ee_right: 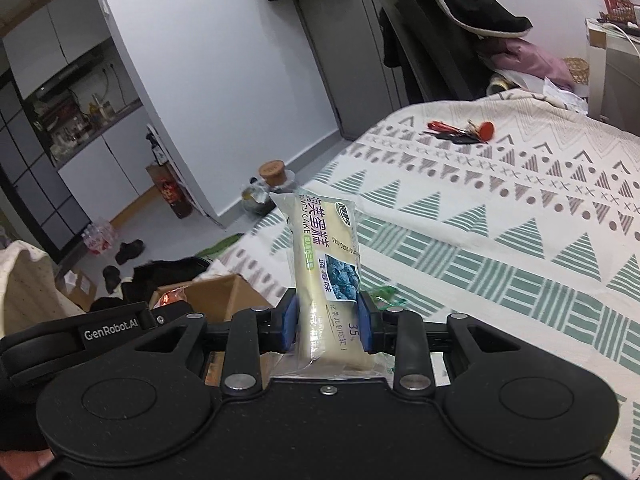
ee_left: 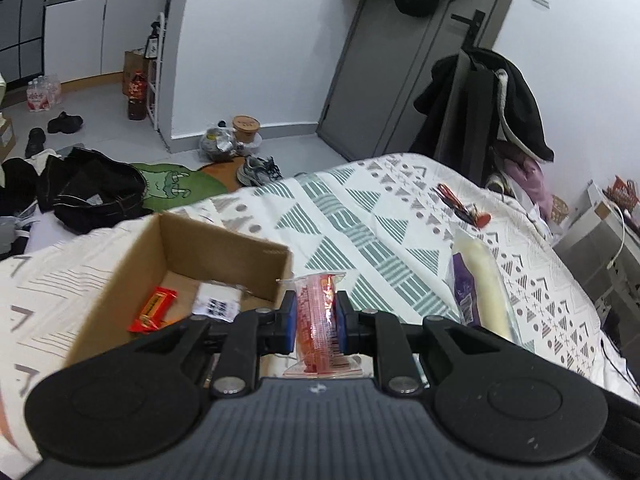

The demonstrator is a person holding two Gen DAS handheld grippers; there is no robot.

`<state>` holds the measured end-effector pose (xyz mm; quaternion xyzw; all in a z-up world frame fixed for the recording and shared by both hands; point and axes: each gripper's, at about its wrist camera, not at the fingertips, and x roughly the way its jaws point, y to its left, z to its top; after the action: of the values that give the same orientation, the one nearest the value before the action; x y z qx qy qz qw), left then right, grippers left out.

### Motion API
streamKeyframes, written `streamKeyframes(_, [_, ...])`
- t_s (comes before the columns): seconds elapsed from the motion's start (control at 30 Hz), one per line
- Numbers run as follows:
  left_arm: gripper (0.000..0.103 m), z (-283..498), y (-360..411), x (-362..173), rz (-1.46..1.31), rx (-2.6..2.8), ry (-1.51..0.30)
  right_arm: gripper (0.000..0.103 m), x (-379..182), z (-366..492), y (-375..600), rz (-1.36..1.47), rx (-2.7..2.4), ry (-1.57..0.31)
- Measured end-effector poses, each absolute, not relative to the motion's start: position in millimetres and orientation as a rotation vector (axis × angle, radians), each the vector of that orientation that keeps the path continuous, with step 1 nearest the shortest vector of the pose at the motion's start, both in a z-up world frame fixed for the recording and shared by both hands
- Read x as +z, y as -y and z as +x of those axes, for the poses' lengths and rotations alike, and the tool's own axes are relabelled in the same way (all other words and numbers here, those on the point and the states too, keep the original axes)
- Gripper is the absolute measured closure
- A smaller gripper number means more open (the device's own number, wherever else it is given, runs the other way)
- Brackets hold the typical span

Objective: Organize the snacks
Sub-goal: 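Carry both packets over the cardboard box and open both tools to drop them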

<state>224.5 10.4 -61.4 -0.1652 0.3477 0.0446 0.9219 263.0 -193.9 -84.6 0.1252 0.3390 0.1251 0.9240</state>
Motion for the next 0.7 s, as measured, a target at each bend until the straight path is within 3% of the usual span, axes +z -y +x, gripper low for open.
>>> streamKeyframes(0.7, [0.085, 211.3, -101.3, -41.1, -0.427, 0.168, -0.721, 0.073, -70.0, 263.6, 115.1, 0.236, 0.321, -0.714])
